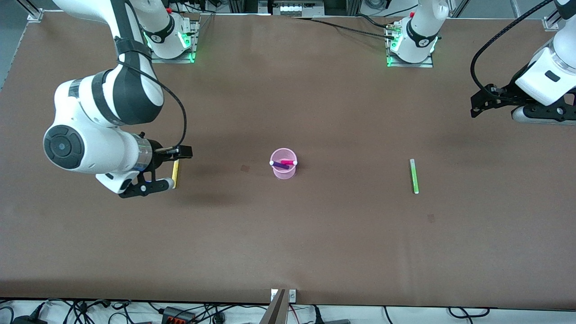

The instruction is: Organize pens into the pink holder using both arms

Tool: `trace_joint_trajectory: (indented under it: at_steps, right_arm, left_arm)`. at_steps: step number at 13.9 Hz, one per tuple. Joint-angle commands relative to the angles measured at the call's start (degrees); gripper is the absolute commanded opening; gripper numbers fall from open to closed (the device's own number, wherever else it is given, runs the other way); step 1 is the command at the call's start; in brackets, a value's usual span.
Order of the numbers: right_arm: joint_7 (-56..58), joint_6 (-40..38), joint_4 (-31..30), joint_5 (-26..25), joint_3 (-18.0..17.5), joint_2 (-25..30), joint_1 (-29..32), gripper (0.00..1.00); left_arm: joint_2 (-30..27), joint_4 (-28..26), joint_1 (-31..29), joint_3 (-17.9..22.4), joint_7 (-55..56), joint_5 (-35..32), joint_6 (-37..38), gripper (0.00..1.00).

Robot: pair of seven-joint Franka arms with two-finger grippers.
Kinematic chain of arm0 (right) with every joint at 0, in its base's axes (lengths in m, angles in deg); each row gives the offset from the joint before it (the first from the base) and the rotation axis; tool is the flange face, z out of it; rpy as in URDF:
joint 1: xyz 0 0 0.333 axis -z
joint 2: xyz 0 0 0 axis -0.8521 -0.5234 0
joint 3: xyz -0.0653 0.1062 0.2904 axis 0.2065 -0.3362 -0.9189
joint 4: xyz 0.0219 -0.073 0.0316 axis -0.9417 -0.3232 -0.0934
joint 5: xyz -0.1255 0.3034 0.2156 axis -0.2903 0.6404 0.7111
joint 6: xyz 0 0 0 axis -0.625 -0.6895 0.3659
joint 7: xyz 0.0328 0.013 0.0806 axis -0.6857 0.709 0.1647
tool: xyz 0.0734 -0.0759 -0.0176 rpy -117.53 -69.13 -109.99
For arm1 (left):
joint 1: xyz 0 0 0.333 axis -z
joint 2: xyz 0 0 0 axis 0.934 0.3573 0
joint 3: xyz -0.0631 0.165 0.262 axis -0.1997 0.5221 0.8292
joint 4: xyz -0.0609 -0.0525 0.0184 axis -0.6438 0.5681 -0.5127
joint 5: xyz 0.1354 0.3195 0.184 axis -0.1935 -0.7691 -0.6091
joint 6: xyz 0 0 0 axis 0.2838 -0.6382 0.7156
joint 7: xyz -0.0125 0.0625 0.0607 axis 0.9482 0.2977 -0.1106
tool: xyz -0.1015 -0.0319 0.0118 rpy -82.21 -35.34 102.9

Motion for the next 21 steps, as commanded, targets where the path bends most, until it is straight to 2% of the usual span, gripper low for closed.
trace_joint_trajectory:
  at_steps: [1,6,9,10,12,14,16,18,21]
  right_arm:
    - [-5.56,-2.0,-0.41,-1.21,0.68,1.36,-0.77,1.0]
    - [-5.64,-1.04,2.14,-2.35,7.01,1.88,-0.42,1.0]
    - [-5.38,-1.04,1.7,-2.18,5.27,4.95,5.8,1.0]
    - [-4.51,-1.04,1.0,-2.26,3.43,6.35,8.52,1.0]
    - [-2.49,-0.69,0.73,-3.66,-2.53,8.99,15.45,1.0]
    - [-2.39,1.24,0.64,-9.97,-9.82,11.19,21.78,1.0]
    - [-1.96,2.3,-0.4,-13.67,-16.51,13.13,27.85,1.0]
    - [0.32,5.36,-4.52,-16.84,-19.17,16.11,30.6,1.0]
    - [4.72,10.91,-11.56,-17.82,-19.18,20.42,31.4,1.0]
  left_arm:
    - [0.98,2.0,0.09,-0.01,0.71,0.14,1.44,1.0]
    - [0.98,2.0,0.09,0.08,0.71,0.23,1.44,1.0]
    - [0.98,2.0,0.09,0.08,0.63,0.14,1.35,1.0]
    - [0.98,1.91,0.0,0.08,0.62,0.14,1.44,1.0]
    - [0.98,1.91,0.0,0.08,0.62,0.14,1.44,1.0]
    - [0.98,2.0,0.09,0.08,0.54,0.14,1.61,1.0]
    - [0.89,2.0,0.09,0.08,0.62,0.14,1.7,1.0]
    - [0.98,2.0,0.0,0.08,0.54,0.14,1.62,1.0]
    - [0.89,2.0,0.0,0.08,0.45,0.15,1.96,1.0]
